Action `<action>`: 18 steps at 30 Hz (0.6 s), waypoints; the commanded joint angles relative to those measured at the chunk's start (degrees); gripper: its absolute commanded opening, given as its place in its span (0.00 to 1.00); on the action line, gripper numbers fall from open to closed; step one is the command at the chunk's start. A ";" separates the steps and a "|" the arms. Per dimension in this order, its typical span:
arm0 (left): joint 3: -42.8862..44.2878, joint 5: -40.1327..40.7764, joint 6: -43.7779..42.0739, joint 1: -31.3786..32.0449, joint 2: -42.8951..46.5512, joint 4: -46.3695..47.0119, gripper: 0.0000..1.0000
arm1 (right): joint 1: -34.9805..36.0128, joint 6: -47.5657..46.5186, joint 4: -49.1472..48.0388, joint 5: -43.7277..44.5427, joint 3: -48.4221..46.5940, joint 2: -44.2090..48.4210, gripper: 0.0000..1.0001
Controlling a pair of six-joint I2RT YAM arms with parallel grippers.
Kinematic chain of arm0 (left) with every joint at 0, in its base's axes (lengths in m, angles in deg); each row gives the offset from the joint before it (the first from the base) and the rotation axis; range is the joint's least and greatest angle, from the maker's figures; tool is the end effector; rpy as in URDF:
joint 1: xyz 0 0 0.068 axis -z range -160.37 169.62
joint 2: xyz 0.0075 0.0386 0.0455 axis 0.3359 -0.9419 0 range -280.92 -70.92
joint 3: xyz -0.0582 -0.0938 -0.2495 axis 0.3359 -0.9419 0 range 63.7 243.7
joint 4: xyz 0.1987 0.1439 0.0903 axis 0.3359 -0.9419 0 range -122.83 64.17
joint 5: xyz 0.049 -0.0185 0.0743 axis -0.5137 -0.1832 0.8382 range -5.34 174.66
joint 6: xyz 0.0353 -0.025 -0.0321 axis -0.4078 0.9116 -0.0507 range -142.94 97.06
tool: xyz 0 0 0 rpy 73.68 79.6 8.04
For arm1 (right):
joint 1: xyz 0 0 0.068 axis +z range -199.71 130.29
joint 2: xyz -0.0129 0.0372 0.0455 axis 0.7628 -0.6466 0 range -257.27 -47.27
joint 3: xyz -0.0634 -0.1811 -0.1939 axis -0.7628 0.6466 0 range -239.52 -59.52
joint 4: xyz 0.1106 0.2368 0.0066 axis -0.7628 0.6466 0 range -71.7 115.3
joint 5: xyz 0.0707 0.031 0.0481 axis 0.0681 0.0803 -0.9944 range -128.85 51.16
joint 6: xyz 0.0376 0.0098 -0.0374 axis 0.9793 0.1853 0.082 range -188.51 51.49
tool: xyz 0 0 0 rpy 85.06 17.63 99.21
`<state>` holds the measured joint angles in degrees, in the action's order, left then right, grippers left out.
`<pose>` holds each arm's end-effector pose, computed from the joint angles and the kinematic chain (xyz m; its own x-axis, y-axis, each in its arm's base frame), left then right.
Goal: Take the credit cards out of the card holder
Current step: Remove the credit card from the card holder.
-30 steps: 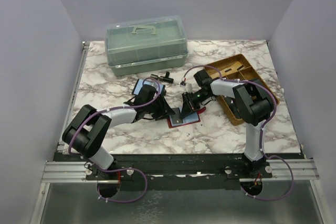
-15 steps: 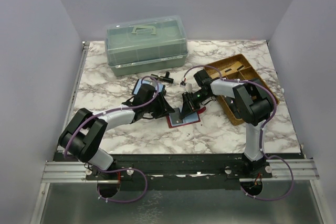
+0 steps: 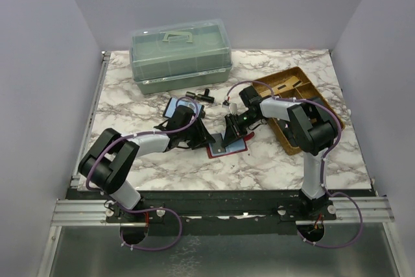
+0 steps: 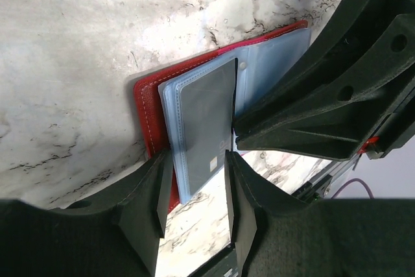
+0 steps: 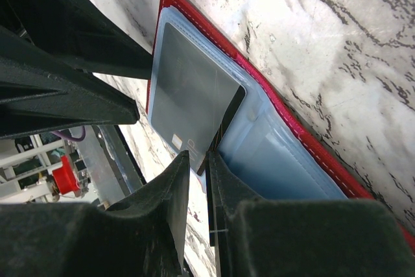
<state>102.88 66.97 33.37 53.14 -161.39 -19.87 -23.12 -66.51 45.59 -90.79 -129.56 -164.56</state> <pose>0.2426 -0.1736 0.1472 -0.9148 -0.3450 -0.2100 -0.1029 0.7019 -0.7048 0.3246 0.1938 0.1163 -0.8775 -0.4152 -0.2399 -0.4332 0.4720 0.7678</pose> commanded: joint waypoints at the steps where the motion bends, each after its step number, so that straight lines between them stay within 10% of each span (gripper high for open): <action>1: 1.35 -1.55 -0.24 0.32 -1.09 0.19 0.42 | 0.72 -0.46 1.19 2.55 -0.97 -1.89 0.23; 18: 0.35 0.61 -0.11 0.41 2.50 -0.08 0.42 | 0.87 -0.51 1.45 2.55 -1.16 -2.06 0.23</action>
<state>102.83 67.82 33.37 53.14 -158.05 -20.38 -23.12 -66.51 46.11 -90.79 -129.91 -164.78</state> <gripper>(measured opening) 0.421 0.231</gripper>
